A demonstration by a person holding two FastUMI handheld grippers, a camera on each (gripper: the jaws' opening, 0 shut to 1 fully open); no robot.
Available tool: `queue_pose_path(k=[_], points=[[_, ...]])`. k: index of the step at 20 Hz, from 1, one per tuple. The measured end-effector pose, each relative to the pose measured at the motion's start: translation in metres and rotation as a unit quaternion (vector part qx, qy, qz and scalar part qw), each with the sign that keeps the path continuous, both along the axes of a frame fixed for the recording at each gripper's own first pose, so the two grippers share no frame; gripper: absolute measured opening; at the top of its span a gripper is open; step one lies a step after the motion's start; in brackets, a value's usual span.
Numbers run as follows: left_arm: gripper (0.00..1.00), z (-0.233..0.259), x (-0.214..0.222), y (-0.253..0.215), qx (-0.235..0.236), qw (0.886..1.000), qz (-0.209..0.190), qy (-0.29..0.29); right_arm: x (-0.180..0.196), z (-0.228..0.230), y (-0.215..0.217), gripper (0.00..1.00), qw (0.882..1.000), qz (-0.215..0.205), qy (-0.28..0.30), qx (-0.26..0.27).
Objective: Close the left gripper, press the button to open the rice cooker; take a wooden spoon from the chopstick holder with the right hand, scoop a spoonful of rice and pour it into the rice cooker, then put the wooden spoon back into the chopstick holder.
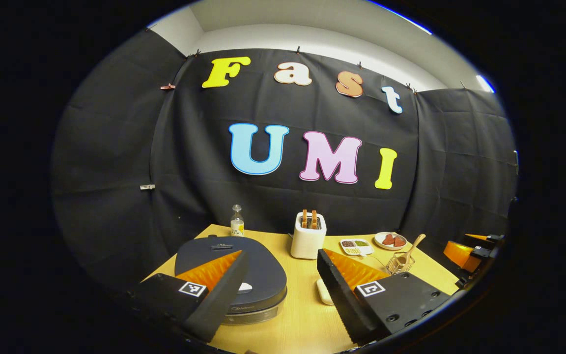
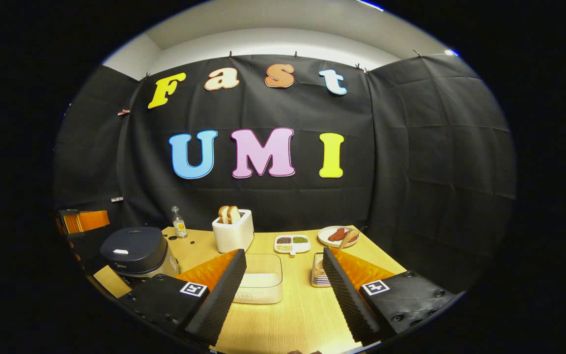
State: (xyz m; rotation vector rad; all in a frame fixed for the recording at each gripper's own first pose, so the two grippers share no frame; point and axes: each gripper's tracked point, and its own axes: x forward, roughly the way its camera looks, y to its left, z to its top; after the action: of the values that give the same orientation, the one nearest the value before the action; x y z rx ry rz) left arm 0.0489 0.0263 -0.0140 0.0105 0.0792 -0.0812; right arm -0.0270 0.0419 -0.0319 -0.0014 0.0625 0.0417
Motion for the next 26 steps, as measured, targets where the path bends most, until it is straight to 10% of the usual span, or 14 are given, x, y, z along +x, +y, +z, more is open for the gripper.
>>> queue_pose_path(k=[12,26], points=[[0.08,-0.022,0.038,0.055,-0.012,0.997,0.013,0.074,-0.012,-0.004,-0.036,0.98,0.999,-0.05,0.011,0.008],[0.05,-0.121,0.062,0.068,-0.043,0.972,0.014,0.23,-0.028,-0.028,-0.078,0.98,0.993,-0.106,0.051,0.018]])
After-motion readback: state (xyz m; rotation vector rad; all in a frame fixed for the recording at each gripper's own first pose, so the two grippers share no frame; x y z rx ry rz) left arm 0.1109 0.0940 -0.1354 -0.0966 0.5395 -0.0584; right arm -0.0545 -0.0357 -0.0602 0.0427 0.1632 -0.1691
